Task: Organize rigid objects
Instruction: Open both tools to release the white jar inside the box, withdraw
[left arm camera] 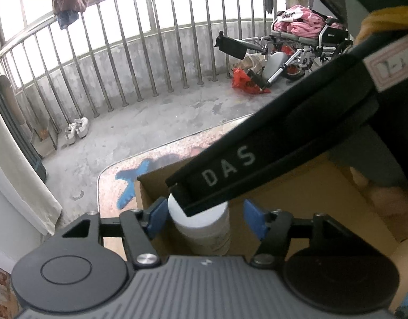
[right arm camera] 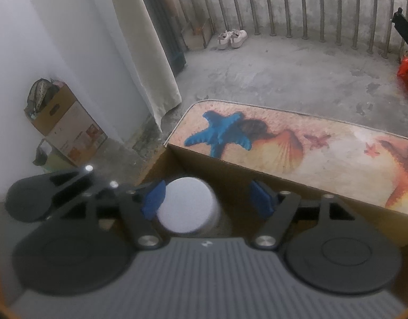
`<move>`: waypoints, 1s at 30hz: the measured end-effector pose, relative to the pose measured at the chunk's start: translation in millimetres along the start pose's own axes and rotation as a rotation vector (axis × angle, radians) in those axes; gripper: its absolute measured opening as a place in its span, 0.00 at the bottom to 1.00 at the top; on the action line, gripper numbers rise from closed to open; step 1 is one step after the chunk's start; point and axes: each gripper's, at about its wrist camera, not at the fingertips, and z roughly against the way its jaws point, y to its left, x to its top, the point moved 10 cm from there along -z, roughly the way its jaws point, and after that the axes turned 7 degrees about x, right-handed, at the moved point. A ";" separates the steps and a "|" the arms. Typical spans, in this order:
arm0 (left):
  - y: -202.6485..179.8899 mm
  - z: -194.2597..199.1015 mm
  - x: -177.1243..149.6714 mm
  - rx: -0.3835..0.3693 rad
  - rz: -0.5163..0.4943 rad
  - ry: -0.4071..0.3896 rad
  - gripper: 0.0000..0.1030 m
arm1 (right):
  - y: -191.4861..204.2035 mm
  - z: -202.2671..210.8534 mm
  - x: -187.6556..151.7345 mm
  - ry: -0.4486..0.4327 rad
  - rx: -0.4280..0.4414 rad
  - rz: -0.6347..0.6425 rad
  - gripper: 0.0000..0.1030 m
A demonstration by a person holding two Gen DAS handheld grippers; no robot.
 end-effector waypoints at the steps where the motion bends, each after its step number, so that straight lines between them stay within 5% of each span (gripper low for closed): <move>1: -0.5 1.0 0.2 -0.002 0.001 -0.002 0.63 | 0.0 3.1 0.4 -0.003 -0.001 0.001 0.70; 14: 11.1 36.1 12.2 -0.005 0.066 -0.072 0.72 | 19.8 87.2 4.6 -0.104 0.002 -0.004 0.71; 21: 23.0 101.1 13.5 -0.005 0.127 -0.184 0.78 | 34.5 176.2 -11.4 -0.221 -0.001 -0.007 0.74; 30: 10.6 196.6 -22.6 -0.028 0.180 -0.297 0.84 | 66.9 294.6 -66.7 -0.404 -0.006 -0.005 0.76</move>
